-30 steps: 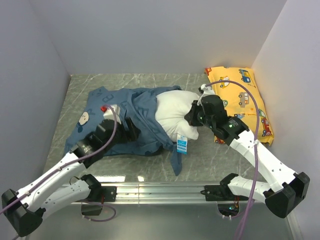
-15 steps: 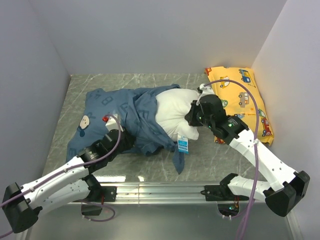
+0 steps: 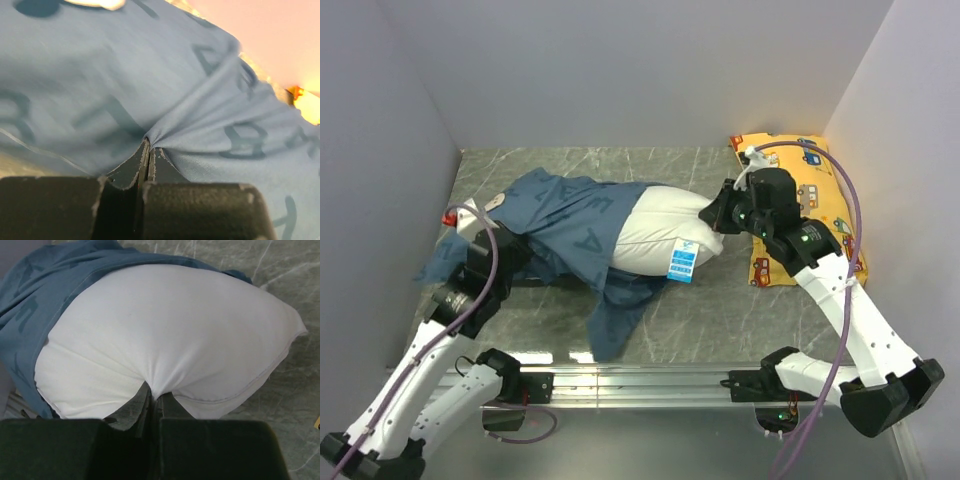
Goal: Remove the pillowcase from the pillow
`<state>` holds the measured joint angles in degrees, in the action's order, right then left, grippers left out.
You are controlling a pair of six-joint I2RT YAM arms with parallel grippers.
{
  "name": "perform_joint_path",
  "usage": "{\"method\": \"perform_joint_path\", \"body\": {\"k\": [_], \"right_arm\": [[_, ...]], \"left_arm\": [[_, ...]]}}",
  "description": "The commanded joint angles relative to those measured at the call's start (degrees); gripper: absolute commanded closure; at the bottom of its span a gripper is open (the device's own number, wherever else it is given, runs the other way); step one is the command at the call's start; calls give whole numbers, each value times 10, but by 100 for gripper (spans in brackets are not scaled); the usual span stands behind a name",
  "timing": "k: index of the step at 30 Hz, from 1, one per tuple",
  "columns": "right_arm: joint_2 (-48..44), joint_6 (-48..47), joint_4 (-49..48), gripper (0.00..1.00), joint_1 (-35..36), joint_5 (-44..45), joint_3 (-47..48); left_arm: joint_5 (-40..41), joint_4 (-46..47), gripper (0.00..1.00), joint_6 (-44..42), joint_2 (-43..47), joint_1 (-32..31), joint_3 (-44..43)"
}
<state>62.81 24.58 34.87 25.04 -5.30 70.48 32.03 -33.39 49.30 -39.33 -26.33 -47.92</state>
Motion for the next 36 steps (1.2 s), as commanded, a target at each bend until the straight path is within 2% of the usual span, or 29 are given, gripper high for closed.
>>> {"method": "perform_joint_path", "body": {"k": [1,2,7,8,14,16,18,20,25,29,33,36], "right_arm": [[-37,-28,-21,100,-58,34,21],[-35,-27,-23,100,-57,31,18],[-25,-20,-45,100,-58,-6,-29],[-21,-20,-52,100,-58,-15,-35],[64,-21,-94,100,-24,-77,-70],[122,-16,-115,100,-17,-97,-78],[172,-13,-142,100,0,-96,-73],[266,-19,-143,100,15,-94,-39],[423,-20,-161,100,62,-81,9],[480,-24,-161,100,64,-102,37],[473,-25,-167,100,62,-110,27],[450,-24,-165,92,56,-121,23]], "left_arm": [[45,-7,100,-89,-28,98,-73],[40,-11,99,-97,-35,124,-121],[49,-21,100,-168,-71,128,-263],[39,-26,100,-178,-76,127,-302],[-70,-49,100,-213,-134,124,-393],[-86,-53,100,-211,-164,103,-401],[-71,-51,100,-207,-193,74,-397],[-34,-41,100,-205,-212,25,-387],[-37,-5,100,-202,-292,13,-368],[-36,-5,100,-209,-375,22,-407],[-92,9,100,-205,-466,64,-416],[-111,26,100,-203,-521,80,-401]]}}
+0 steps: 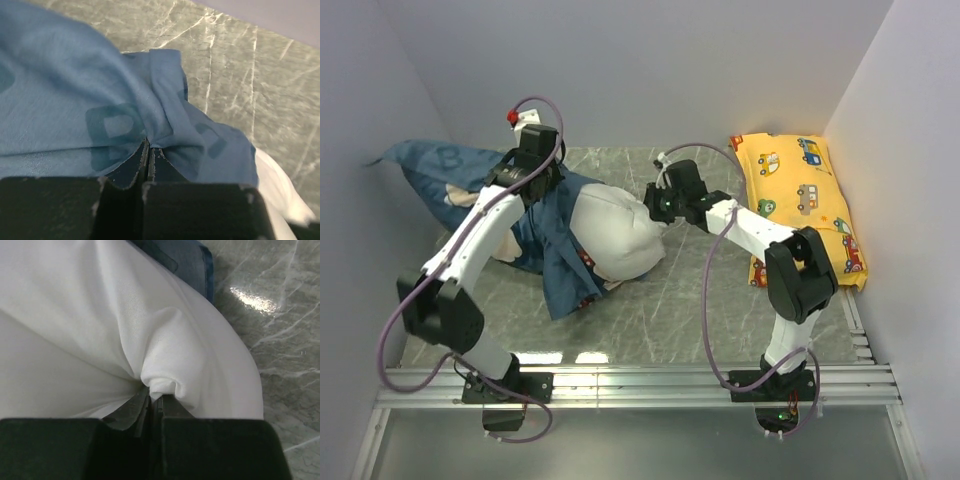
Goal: Remove the pillowcase from the pillow
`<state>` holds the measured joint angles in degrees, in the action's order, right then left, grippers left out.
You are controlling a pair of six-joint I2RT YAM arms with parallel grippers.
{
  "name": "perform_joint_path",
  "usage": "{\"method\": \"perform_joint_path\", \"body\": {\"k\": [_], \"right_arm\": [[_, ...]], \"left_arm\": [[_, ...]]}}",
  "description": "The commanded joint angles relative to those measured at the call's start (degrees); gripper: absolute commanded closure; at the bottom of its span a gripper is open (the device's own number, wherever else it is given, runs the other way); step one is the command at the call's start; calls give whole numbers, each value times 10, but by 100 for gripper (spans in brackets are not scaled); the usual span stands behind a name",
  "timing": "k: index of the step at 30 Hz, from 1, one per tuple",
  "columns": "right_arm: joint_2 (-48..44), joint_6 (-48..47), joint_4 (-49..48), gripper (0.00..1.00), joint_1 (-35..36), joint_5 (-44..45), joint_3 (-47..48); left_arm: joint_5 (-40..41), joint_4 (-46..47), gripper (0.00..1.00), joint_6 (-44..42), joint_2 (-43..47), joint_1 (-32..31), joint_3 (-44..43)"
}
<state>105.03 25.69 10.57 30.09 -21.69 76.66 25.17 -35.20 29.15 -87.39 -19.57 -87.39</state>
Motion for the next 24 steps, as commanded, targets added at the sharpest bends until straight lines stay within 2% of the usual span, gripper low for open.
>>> {"method": "perform_joint_path", "body": {"k": [1,3,4,7,10,14,17,19,24], "right_arm": [[15,-35,82,83,2,44,-37],[-4,-34,96,73,-7,55,-33],[-31,-30,101,61,-10,69,-32],[-106,-19,107,42,-26,98,-34],[-199,-9,102,33,-35,152,-39],[-313,1,77,26,-37,204,-63],[-389,9,50,22,-35,198,-105],[-426,12,44,21,-30,176,-129],[-451,5,17,20,80,244,-225]], "left_arm": [[-49,46,100,-1,-57,15,-5],[-56,44,100,4,-102,17,-3],[-60,47,100,6,-115,17,-1],[-76,62,100,13,-151,19,19],[-93,71,99,20,-182,20,30],[-117,88,100,32,-197,20,44],[-131,93,99,41,-204,20,47],[-140,94,94,48,-208,20,46],[-169,105,81,59,-211,19,55]]}}
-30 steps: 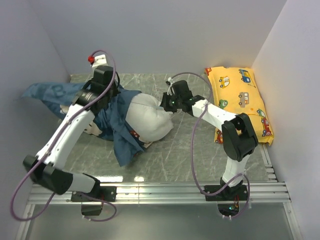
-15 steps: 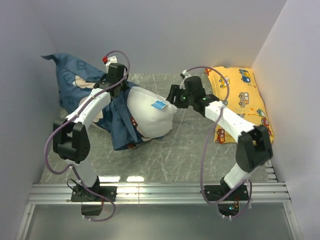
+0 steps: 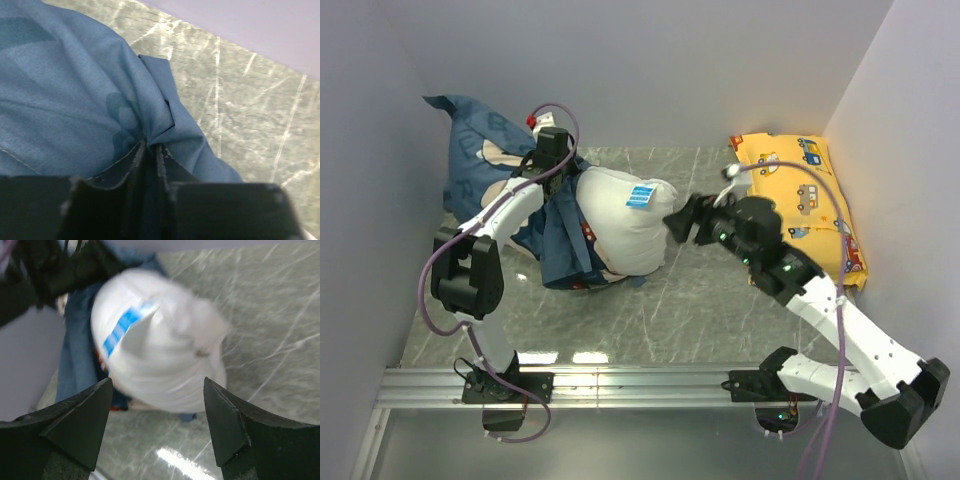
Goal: Remove the pillowcase from the pillow
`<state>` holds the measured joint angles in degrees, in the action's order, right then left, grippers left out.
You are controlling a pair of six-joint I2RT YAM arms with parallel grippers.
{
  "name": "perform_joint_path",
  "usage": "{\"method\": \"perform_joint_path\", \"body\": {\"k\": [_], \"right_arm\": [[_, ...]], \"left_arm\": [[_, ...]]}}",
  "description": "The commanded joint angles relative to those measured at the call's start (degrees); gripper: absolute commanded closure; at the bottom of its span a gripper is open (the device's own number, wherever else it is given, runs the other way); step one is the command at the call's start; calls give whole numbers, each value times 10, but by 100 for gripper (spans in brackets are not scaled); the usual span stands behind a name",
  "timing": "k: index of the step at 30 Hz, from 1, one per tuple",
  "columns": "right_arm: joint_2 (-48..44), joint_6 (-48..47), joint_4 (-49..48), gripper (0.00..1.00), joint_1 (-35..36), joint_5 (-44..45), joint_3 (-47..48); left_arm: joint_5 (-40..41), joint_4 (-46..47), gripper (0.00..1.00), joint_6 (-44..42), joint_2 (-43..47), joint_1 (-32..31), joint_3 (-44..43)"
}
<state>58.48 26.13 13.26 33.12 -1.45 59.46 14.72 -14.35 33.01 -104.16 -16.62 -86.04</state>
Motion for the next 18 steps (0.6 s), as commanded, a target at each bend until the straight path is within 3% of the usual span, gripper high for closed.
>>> {"method": "perform_joint_path", "body": {"k": [1,3,10,18], "right_arm": [[16,8,-23,20,61,55,-71],[23,14,-63,20,88,64,-116],[104,-2,-184,17,151,115,-170],[216,7,-308,13,162,120,-187]], "left_arm": [[-75,-96,79,22,-42,-12,46],[-79,-93,73,28,-39,-15,50],[-74,-92,71,34,-42,-35,59],[-87,-75,65,32,-22,-64,86]]}}
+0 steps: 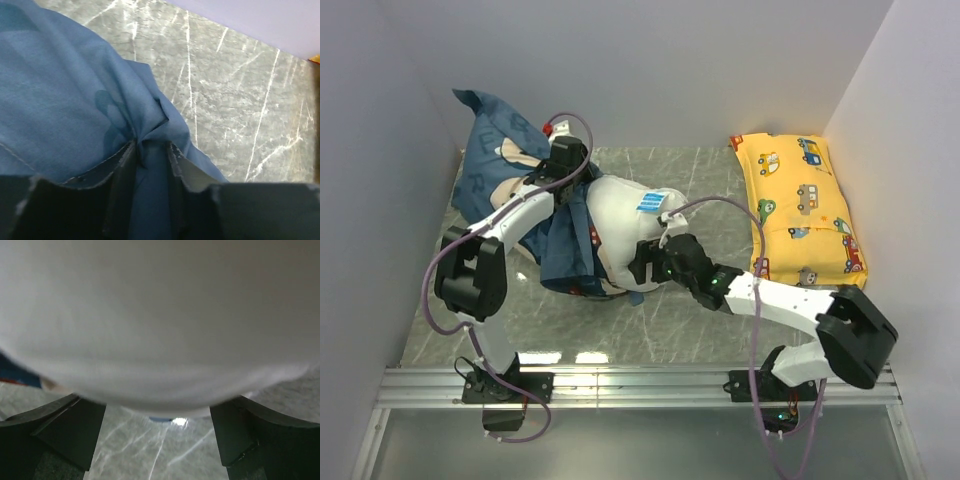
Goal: Remove the pillowcase from the pillow
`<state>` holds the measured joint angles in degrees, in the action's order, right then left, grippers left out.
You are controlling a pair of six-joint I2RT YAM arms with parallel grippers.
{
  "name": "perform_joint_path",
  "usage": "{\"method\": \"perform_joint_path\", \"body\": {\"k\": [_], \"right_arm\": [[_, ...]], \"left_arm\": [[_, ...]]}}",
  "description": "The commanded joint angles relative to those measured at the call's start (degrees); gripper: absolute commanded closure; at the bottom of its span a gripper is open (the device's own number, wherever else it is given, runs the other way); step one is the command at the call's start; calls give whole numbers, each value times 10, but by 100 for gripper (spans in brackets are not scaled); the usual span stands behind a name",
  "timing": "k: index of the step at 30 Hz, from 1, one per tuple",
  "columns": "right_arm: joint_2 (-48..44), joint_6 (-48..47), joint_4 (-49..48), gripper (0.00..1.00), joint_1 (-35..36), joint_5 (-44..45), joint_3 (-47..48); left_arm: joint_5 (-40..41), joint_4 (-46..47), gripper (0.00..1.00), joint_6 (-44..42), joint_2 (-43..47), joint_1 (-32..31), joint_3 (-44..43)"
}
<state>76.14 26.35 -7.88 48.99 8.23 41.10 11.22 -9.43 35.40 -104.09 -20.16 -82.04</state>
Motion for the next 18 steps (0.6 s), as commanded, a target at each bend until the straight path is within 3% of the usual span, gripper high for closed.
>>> {"method": "perform_joint_path", "body": {"k": [1,5,7,8,9,10,15,18], "right_arm": [[52,7,-100,13,3,26,6],[102,23,-74,18,3,48,42],[108,31,-59,42,3,65,56],[107,34,-37,61,3,73,62],[104,39,-22,89,-1,79,68],[103,41,-7,97,-3,80,79],[103,26,117,100,-24,-24,130],[84,27,154,100,-31,-79,140]], "left_arm": [[-52,-125,63,6,-21,-39,45],[-64,-122,57,1,-4,-61,46],[-69,-120,54,0,13,-66,47],[-69,-123,53,-1,21,-65,45],[-68,-125,48,-6,37,-66,43],[-66,-131,45,-9,45,-65,32],[-35,-165,22,-59,91,-65,-35],[-21,-170,16,-93,120,-66,-84]]}}
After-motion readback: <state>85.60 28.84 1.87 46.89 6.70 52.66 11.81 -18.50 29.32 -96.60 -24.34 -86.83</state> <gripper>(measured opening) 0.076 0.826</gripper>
